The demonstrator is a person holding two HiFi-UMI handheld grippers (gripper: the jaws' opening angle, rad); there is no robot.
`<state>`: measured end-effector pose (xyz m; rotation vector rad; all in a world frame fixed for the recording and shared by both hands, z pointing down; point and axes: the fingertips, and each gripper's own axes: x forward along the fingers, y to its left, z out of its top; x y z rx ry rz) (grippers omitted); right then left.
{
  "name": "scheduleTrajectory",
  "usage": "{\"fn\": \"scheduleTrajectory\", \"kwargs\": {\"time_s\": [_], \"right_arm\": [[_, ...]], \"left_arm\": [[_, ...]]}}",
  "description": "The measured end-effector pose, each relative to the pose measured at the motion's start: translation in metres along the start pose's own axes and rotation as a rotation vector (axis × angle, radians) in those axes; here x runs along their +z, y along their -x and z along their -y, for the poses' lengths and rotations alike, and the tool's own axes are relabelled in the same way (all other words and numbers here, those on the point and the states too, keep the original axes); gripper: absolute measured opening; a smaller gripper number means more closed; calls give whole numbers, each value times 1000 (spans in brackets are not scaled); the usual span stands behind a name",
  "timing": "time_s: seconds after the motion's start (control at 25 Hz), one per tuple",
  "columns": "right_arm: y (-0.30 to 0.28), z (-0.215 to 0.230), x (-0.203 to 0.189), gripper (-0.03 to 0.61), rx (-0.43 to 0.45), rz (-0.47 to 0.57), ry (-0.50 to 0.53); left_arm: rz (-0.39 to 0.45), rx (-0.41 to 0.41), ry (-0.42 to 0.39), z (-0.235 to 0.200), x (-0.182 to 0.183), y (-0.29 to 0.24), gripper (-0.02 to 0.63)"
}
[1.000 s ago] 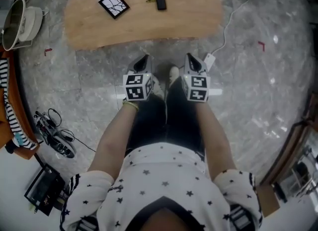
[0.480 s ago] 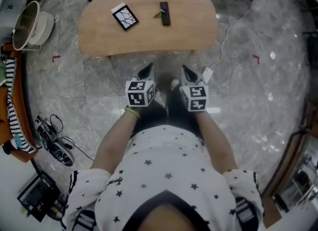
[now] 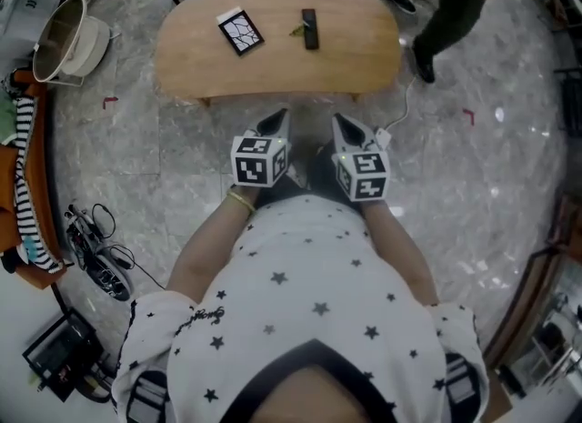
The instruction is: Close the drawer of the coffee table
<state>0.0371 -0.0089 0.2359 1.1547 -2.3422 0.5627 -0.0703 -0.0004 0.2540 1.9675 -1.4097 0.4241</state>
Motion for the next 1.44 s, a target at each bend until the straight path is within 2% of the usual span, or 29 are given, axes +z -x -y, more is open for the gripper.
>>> {"fn": "scheduleTrajectory", "kwargs": {"time_s": [0.24,0.44,1.0,1.44], "right_arm": [[8,4,13,8,5,32,-1],[6,-3,20,8,44,44,14],[7,-15,31,6,79,77,16],[13,-14,36,6,66,111,21]], "left_arm": [[23,-15,7,4,14,8,8],[25,-5,-21,4,16,9,8],[35,4,7,-4,20,14,8],[41,8,6,-5,22,13,9]]}}
